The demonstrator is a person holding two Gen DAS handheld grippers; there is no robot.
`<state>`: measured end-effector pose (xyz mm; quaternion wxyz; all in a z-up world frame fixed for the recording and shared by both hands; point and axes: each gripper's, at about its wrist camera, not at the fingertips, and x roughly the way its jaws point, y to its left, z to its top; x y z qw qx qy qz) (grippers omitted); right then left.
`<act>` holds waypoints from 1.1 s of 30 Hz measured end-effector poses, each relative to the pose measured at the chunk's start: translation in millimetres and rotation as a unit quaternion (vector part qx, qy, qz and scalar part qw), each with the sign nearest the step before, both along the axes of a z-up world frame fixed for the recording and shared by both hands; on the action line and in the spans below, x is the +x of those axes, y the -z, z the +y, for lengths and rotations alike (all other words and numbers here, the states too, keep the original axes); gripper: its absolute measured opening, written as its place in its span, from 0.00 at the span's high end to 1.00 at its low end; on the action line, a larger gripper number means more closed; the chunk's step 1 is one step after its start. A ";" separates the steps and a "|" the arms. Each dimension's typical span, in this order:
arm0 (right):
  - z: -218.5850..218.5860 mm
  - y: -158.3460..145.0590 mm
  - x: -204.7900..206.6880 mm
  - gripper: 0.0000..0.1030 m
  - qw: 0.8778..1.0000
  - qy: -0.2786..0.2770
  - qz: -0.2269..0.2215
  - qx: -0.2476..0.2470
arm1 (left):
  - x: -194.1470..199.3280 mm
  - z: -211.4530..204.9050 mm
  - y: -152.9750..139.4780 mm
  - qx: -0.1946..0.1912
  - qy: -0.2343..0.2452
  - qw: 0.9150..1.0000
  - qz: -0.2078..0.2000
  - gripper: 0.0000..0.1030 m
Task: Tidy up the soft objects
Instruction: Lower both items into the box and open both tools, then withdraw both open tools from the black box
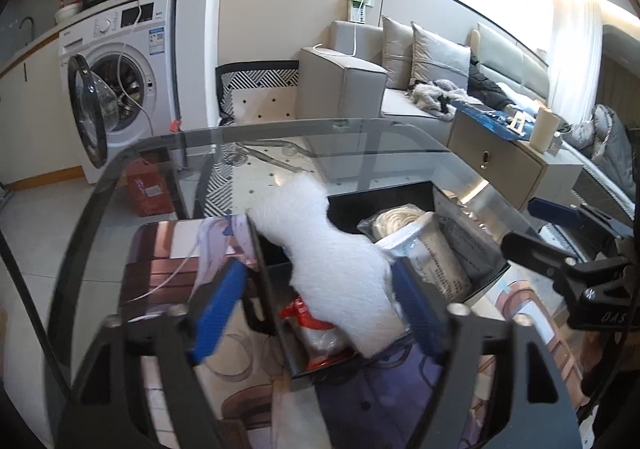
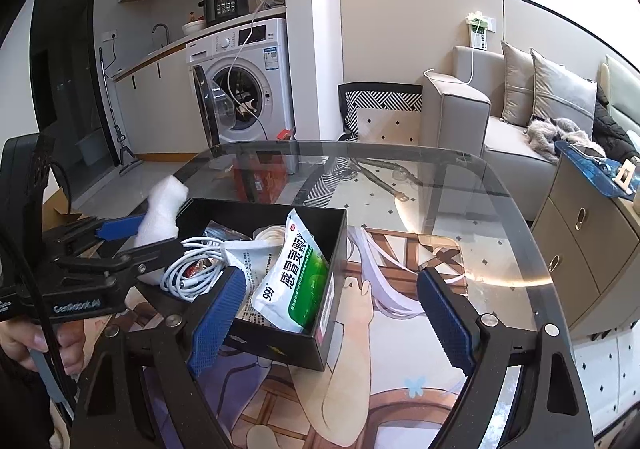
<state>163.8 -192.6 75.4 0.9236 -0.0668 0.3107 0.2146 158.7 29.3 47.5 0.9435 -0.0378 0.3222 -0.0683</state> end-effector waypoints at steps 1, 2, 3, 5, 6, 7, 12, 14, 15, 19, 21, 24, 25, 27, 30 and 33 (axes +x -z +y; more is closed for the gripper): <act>-0.7 0.0 0.1 0.13 1.000 0.000 0.000 0.001 | -1.4 0.7 -0.5 0.001 0.001 1.000 -0.002 0.20; -1.4 0.3 -0.1 0.13 1.000 0.000 0.001 0.001 | -2.5 1.2 -0.6 0.000 0.002 1.000 -0.002 0.20; -1.4 0.2 0.1 0.13 1.000 0.000 0.000 0.000 | -3.7 1.2 -0.8 0.001 0.003 1.000 -0.002 0.20; -2.6 0.5 -0.8 0.13 1.000 0.001 0.000 -0.001 | -7.0 2.0 -1.7 0.002 0.002 1.000 -0.007 0.18; -3.4 0.6 -1.4 0.13 1.000 0.000 0.000 0.000 | -8.5 2.4 -2.0 0.001 0.002 1.000 -0.008 0.17; -3.1 0.6 -1.3 0.13 1.000 0.000 0.000 0.000 | -10.1 3.0 -2.5 0.000 0.001 1.000 -0.009 0.12; -3.6 0.3 -2.7 0.10 1.000 -0.001 -0.001 0.002 | -21.1 4.7 -6.5 0.004 -0.006 1.000 -0.020 0.00; -5.0 -0.5 -5.7 0.04 1.000 -0.003 -0.005 0.006 | -26.8 6.0 -8.2 0.006 -0.012 1.000 -0.027 0.00; -6.5 -0.6 -8.2 0.03 1.000 -0.006 -0.007 0.009 | -29.8 6.9 -8.8 0.006 -0.015 0.999 -0.029 0.00; -8.8 -1.3 -18.0 0.01 1.000 -0.018 -0.017 0.017 | -41.6 9.8 -9.0 0.006 -0.025 0.999 -0.036 0.00; -8.4 -0.8 -22.3 0.01 0.999 -0.023 -0.022 0.016 | -48.2 10.3 -8.2 0.007 -0.029 0.999 -0.039 0.00; -10.5 2.5 -30.5 0.01 0.999 -0.034 -0.030 0.016 | -56.6 9.4 -7.1 0.010 -0.037 0.998 -0.046 0.00; -10.1 3.6 -34.3 0.01 0.999 -0.038 -0.033 0.017 | -59.8 9.6 -6.5 0.009 -0.041 0.998 -0.049 0.00; -10.6 6.9 -41.0 0.01 0.998 -0.047 -0.039 0.017 | -65.4 8.9 -5.4 0.009 -0.047 0.997 -0.054 0.00; -9.7 11.5 -49.4 0.01 0.997 -0.060 -0.048 0.019 | -71.6 6.9 -2.9 0.013 -0.057 0.996 -0.060 0.00; -8.7 15.6 -54.7 0.00 0.996 -0.066 -0.053 0.021 | -76.3 2.3 0.8 0.020 -0.062 0.996 -0.065 0.00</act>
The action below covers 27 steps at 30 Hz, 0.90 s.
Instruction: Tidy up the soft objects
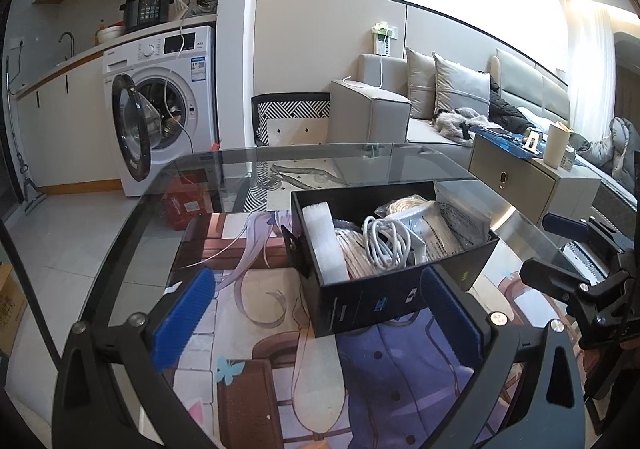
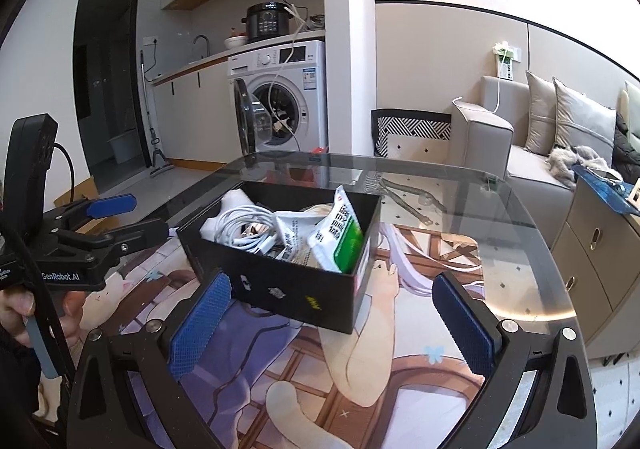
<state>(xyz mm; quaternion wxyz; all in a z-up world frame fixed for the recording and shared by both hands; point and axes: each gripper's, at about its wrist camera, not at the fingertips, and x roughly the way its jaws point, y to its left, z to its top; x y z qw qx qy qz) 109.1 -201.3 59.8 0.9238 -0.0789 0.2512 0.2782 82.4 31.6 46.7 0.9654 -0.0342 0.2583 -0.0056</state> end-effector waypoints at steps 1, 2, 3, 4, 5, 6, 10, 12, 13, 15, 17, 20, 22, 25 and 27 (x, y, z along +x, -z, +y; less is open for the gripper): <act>0.0 1.0 -1.8 0.00 1.000 -0.001 -0.004 0.000 | -1.4 -1.6 1.3 0.001 -0.001 1.000 -0.003 0.00; 0.1 2.4 -3.1 0.00 1.000 -0.002 -0.007 0.000 | -2.1 -2.1 2.3 0.000 -0.001 1.000 -0.004 0.00; -0.6 3.0 -3.4 0.00 1.000 -0.003 -0.008 0.002 | -2.7 -2.9 3.5 -0.001 -0.002 1.000 -0.005 0.00; -1.0 4.2 -4.0 0.00 1.000 -0.004 -0.010 0.004 | -3.2 -3.7 4.6 -0.003 -0.002 1.000 -0.006 0.00; -1.8 4.6 -3.3 0.00 1.000 -0.005 -0.011 0.007 | -3.4 -4.6 5.8 -0.004 -0.002 1.000 -0.007 0.00; -2.7 5.5 -3.7 0.00 1.000 -0.005 -0.013 0.009 | -2.9 -5.0 7.1 -0.005 -0.005 1.000 -0.007 0.00; -5.1 10.2 -3.7 0.00 1.000 -0.007 -0.016 0.014 | -2.2 -5.8 10.7 -0.004 -0.008 1.000 -0.012 0.00; -6.0 12.2 -3.3 0.00 1.000 -0.006 -0.016 0.013 | -1.2 -8.3 13.4 -0.003 -0.009 1.000 -0.013 0.00; -6.2 11.6 -2.8 0.00 1.000 -0.007 -0.016 0.014 | -0.3 -9.1 15.0 -0.002 -0.009 1.000 -0.013 0.00; -6.4 10.7 -2.4 0.00 1.000 -0.008 -0.018 0.018 | 1.4 -10.3 17.9 -0.002 -0.013 1.000 -0.013 0.00; -7.4 10.6 -2.3 0.00 1.000 -0.009 -0.017 0.020 | 2.2 -11.7 19.8 0.000 -0.018 1.000 -0.016 0.00; -9.3 9.6 -3.5 0.00 0.999 -0.009 -0.021 0.022 | 2.6 -12.6 22.2 -0.002 -0.019 1.000 -0.017 0.00; -9.4 9.6 -3.9 0.00 0.999 -0.008 -0.022 0.023 | 2.3 -11.1 21.7 -0.004 -0.023 1.000 -0.020 0.00; -9.2 9.3 -5.5 0.00 0.999 -0.004 -0.025 0.020 | 2.2 -11.1 22.1 -0.004 -0.028 0.999 -0.022 0.00; -8.1 9.4 -5.2 0.00 1.000 -0.003 -0.024 0.018 | 1.8 -10.4 22.5 -0.006 -0.027 0.999 -0.022 0.00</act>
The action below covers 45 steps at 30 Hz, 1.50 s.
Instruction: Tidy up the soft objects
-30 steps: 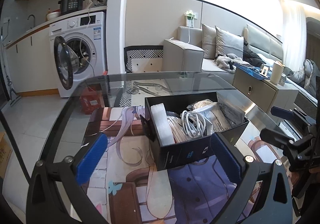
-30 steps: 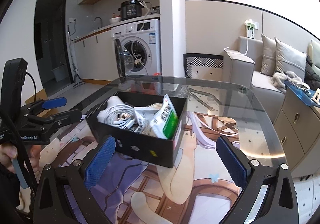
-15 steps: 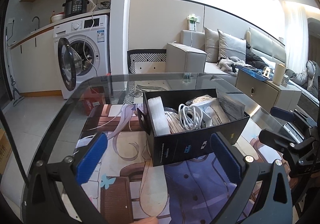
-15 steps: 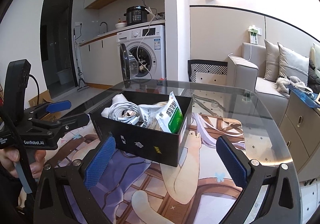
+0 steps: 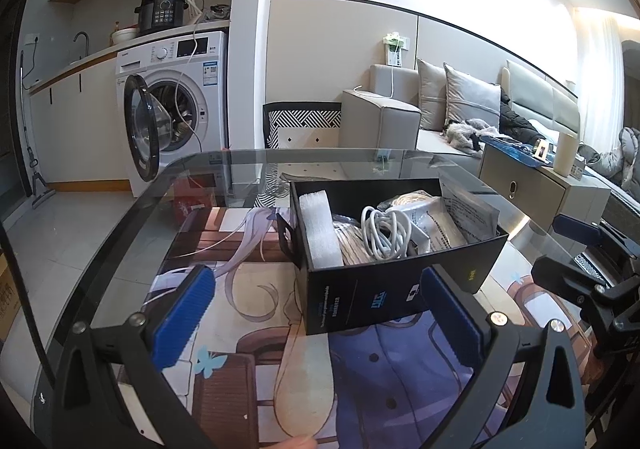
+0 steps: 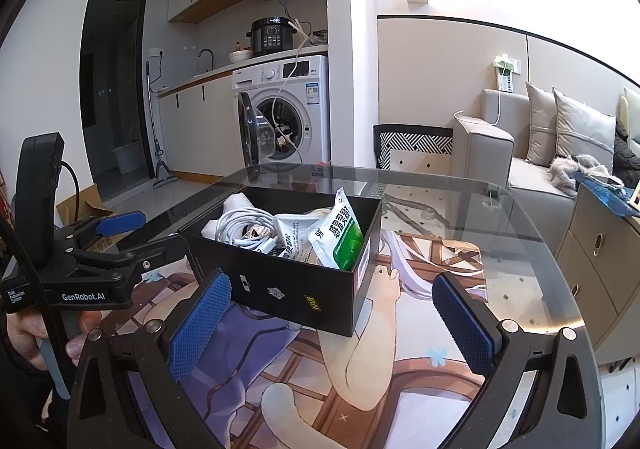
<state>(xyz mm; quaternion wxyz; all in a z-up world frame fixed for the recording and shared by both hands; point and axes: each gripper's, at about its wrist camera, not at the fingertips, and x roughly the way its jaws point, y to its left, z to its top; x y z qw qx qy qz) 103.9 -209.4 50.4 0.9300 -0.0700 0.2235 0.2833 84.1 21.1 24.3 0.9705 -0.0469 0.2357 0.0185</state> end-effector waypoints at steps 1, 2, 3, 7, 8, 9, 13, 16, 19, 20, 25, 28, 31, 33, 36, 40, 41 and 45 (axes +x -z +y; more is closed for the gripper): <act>0.3 0.0 0.1 0.00 1.000 0.000 0.000 -0.001 | -0.2 0.2 0.0 -0.001 0.000 1.000 -0.001 0.00; 0.2 -0.2 0.3 0.00 1.000 0.000 0.001 -0.001 | -0.6 0.7 0.3 -0.003 0.000 1.000 -0.001 0.00; 0.3 -0.3 0.3 0.00 1.000 0.001 -0.001 0.000 | -0.6 1.1 0.4 -0.004 -0.001 1.000 -0.001 0.00; 0.0 -0.2 -0.2 0.00 1.000 0.001 -0.004 0.001 | -0.6 2.1 0.8 -0.006 -0.004 1.000 -0.001 0.00; 0.1 0.0 -0.4 0.00 1.000 0.001 -0.003 0.000 | -0.6 2.1 0.7 -0.006 -0.004 1.000 -0.001 0.00; 0.3 0.0 -0.6 0.00 1.000 0.002 -0.004 0.000 | -0.8 2.1 0.4 -0.005 -0.004 1.000 -0.002 0.00; -0.3 0.4 -0.4 0.00 1.000 0.000 -0.005 0.001 | -1.5 2.5 0.3 -0.003 -0.005 1.000 -0.002 0.00; -0.2 0.4 -0.5 0.00 1.000 0.000 -0.005 0.001 | -2.4 2.4 0.0 -0.002 -0.005 1.000 -0.003 0.00; -0.3 0.7 -0.5 0.00 1.000 0.000 -0.005 0.002 | -2.5 2.3 0.1 -0.002 -0.005 1.000 -0.003 0.00; -0.3 0.7 -0.6 0.00 1.000 0.000 -0.005 0.002 | -2.5 2.3 0.1 -0.001 -0.005 1.000 -0.003 0.00; -0.2 0.8 -0.6 0.00 1.000 0.000 -0.005 0.002 | -3.8 1.3 -0.7 0.001 -0.005 1.000 -0.004 0.00; -0.2 0.9 -0.7 0.00 1.000 0.000 -0.005 0.002 | -3.9 1.1 -0.5 0.001 -0.005 1.000 -0.004 0.00; -0.2 0.9 -0.9 0.00 1.000 0.000 -0.006 0.002 | -4.0 1.0 -0.4 0.001 -0.005 1.000 -0.004 0.00; -0.1 1.1 -1.0 0.00 1.000 0.000 -0.006 0.002 | -4.0 1.0 -0.4 0.001 -0.005 1.000 -0.004 0.00; -0.5 1.1 -1.6 0.00 1.000 -0.001 -0.006 0.002 | -4.4 1.2 -0.7 0.001 -0.005 1.000 -0.005 0.00; -0.5 1.2 -1.6 0.00 1.000 0.000 -0.006 0.002 | -4.2 0.5 -0.8 0.002 -0.005 1.000 -0.004 0.00; -0.5 1.2 -1.6 0.00 1.000 0.000 -0.006 0.002 | -4.2 0.4 -0.8 0.001 -0.005 1.000 -0.004 0.00; -0.6 1.2 -1.6 0.00 1.000 0.000 -0.006 0.002 | -4.1 0.3 -0.8 0.001 -0.005 1.000 -0.004 0.00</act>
